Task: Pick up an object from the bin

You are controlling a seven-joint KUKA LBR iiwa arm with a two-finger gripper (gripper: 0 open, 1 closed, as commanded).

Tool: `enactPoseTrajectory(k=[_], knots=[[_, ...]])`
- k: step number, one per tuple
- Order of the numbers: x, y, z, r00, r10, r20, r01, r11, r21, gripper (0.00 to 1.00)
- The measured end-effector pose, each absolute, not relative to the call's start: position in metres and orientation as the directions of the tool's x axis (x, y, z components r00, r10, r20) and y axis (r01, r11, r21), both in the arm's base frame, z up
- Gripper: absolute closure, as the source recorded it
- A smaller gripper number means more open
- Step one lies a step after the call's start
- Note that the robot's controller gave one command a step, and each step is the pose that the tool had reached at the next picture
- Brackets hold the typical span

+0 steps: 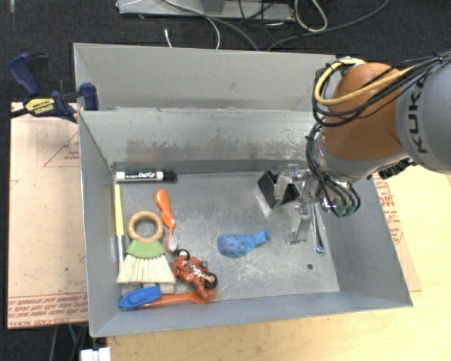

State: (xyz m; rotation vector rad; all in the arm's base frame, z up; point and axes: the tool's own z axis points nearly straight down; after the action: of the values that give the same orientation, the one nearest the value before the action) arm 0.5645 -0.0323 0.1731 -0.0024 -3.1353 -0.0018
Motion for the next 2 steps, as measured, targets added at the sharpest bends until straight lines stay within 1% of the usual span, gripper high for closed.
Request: enactPoseTrajectory(k=[1,2], knots=[[0.566,-0.032,0.177,-1.000,0.001,0.000,0.001,1.000,0.001,0.00],[0.570,-0.005,0.156,-0.976,-0.216,-0.003,-0.216,0.976,-0.001,0.00]])
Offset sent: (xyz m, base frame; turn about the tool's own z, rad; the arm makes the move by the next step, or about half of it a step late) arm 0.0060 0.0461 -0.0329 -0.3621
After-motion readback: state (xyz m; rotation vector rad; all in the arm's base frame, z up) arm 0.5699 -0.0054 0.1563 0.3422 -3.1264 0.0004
